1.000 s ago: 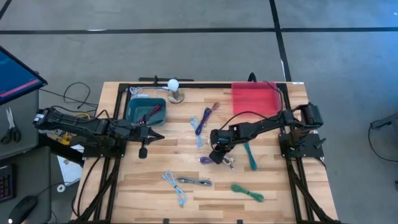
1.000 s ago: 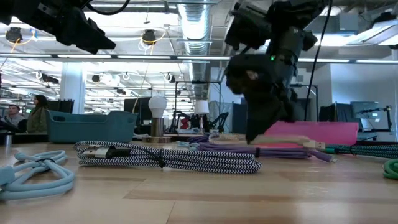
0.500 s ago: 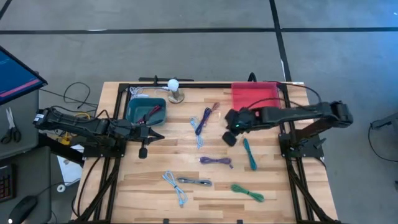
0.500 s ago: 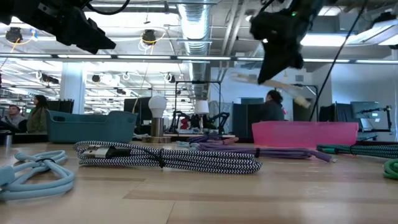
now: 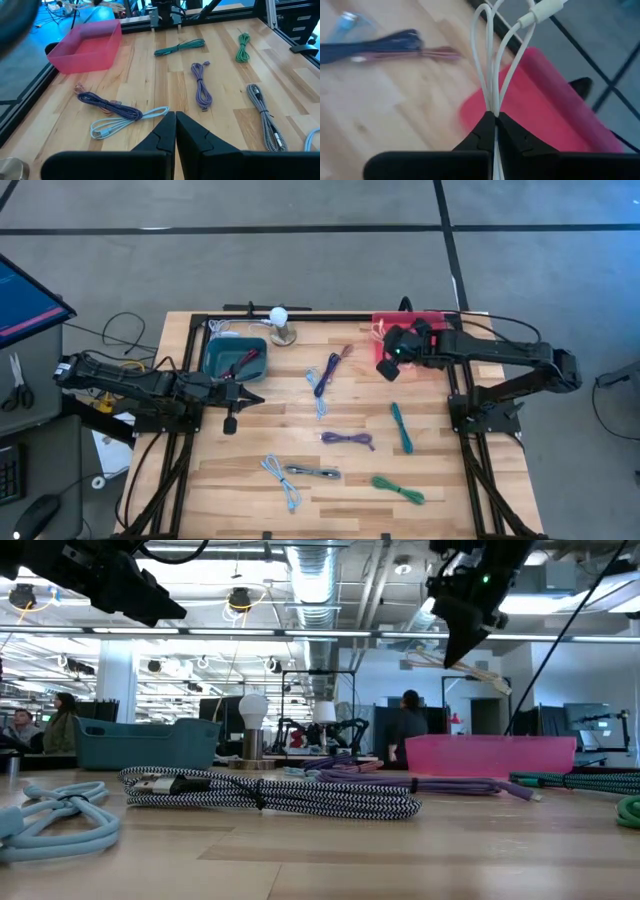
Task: Pick & Place USB Port
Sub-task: Put the plain white charger cable into the pink bin
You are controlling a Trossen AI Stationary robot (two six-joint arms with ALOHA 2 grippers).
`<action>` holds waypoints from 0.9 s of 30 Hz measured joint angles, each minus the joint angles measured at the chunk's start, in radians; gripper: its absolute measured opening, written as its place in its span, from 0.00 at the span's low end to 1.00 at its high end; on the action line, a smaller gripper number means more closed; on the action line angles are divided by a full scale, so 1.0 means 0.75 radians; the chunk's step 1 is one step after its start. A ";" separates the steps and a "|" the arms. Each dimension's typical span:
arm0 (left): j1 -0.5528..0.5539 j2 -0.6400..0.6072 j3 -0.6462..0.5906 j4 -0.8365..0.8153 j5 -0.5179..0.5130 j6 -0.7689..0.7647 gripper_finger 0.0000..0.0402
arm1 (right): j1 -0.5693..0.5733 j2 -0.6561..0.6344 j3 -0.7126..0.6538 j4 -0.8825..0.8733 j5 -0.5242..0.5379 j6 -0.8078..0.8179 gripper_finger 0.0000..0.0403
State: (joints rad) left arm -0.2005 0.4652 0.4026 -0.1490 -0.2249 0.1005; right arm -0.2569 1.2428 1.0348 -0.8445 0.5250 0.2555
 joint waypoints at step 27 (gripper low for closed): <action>0.000 0.000 -0.001 0.001 -0.019 0.000 0.03 | -0.494 0.188 -0.057 0.103 -0.122 -0.060 0.00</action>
State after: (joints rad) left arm -0.2005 0.4650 0.4023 -0.1486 -0.2394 0.1005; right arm -0.6276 1.3837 0.9919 -0.7671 0.4339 0.2103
